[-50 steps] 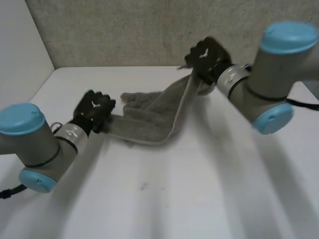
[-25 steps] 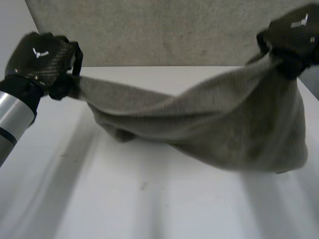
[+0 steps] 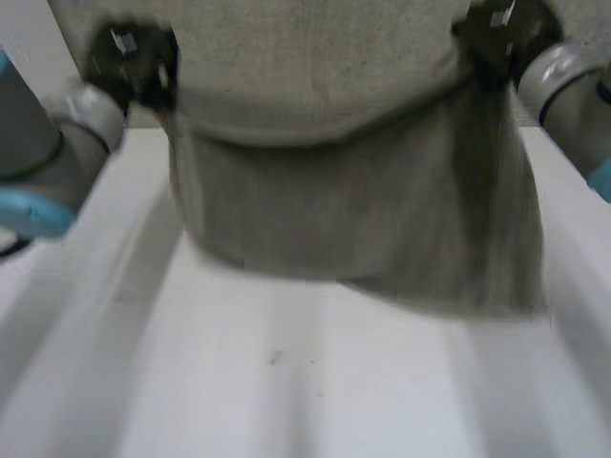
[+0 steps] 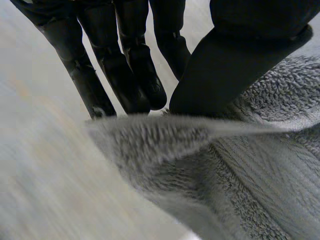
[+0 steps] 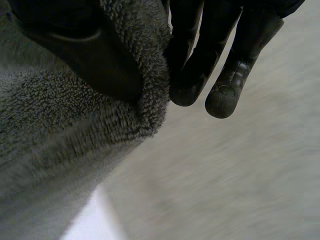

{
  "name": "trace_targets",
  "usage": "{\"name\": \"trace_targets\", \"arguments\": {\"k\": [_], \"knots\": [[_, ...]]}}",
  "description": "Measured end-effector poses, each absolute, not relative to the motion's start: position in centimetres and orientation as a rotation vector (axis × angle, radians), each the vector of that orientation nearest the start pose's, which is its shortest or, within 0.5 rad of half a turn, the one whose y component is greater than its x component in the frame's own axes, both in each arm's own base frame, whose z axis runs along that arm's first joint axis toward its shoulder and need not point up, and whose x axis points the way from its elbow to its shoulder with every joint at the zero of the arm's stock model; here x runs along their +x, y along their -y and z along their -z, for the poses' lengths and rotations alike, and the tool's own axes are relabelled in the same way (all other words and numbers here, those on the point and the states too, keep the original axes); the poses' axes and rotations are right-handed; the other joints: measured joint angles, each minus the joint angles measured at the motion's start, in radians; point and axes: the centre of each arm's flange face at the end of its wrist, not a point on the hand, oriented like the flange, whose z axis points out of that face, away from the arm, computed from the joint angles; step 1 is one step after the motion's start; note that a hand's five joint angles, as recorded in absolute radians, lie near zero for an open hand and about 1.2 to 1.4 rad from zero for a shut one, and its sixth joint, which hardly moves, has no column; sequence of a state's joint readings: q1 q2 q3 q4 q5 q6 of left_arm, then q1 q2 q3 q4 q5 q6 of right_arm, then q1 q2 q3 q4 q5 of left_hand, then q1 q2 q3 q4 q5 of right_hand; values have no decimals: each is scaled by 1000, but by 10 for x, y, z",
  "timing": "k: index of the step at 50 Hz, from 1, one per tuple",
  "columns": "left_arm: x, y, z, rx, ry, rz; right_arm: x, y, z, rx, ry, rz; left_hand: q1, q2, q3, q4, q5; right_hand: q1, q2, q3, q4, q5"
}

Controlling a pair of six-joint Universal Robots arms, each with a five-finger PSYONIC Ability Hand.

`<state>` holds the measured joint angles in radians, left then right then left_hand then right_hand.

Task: Fold the towel.

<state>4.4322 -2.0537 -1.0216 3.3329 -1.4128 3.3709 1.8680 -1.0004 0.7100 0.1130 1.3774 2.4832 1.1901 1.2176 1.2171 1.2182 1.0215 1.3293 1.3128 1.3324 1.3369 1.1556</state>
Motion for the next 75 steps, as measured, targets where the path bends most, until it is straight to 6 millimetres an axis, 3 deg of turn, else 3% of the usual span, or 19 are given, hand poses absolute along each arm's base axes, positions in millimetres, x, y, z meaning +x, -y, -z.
{"name": "trace_targets", "arguments": {"k": [1,5,9,12,18,20,23,25,28,32,40,45,50,56,64,75], "knots": [[-259,382,-344,624,-1800,2675,270,380,-363,-1110,-1692,2602,0,0,0,0,0,0,0,0,0,0],[-252,382,-391,421,-1629,2866,265,379,-387,-915,-1591,2712,0,0,0,0,0,0,0,0,0,0],[-247,377,-401,319,-1621,2925,259,369,-375,-870,-1714,2608,0,0,0,0,5,0,0,0,0,8],[-245,373,-377,314,-1762,2855,255,355,-343,-930,-1935,2392,0,0,0,0,5,0,0,0,0,8],[-243,354,-279,406,-2184,2513,246,317,-262,-1091,-2337,1820,3,0,0,0,5,-32,-30,-33,-27,-21],[-240,344,-247,443,-2299,2386,243,304,-235,-1132,-2413,1641,5,0,0,0,5,-183,-178,-185,-190,-187],[-234,328,-202,498,-2436,2193,240,285,-198,-1185,-2484,1406,5,0,0,0,5,-745,-747,-746,-748,-754],[-231,321,-184,523,-2478,2115,238,278,-184,-1205,-2502,1325,5,0,0,0,5,-978,-980,-984,-972,-1006],[-225,315,-166,545,-2503,2041,236,272,-173,-1218,-2509,1270,5,0,0,0,5,-1088,-1072,-1090,-1080,-1097],[-218,315,-160,542,-2493,2018,235,271,-179,-1208,-2485,1324,5,0,0,0,5,-1097,-1072,-1090,-1080,-1097],[-211,317,-176,512,-2436,2075,234,269,-222,-1107,-2349,1613,5,0,0,0,5,-1098,-1072,-1090,-1080,-1097],[-210,314,-183,506,-2418,2098,232,265,-230,-1090,-2277,1685,5,0,0,0,5,-1100,-1072,-1090,-1080,-1097],[-210,311,-186,507,-2415,2103,229,274,-231,-1111,-2219,1748,5,0,0,0,5,-1099,-1072,-1090,-1080,-1096],[-210,309,-183,510,-2422,2093,229,295,-226,-1235,-2192,1777,5,0,0,0,5,-1013,-1000,-1019,-1024,-1010],[-204,311,-181,487,-2420,2083,236,321,-203,-1449,-2233,1586,5,0,0,0,5,-929,-921,-937,-934,-911],[-198,313,-180,465,-2414,2078,251,342,-174,-1495,-2182,1416,4,0,0,0,4,-792,-784,-798,-806,-791]]}}
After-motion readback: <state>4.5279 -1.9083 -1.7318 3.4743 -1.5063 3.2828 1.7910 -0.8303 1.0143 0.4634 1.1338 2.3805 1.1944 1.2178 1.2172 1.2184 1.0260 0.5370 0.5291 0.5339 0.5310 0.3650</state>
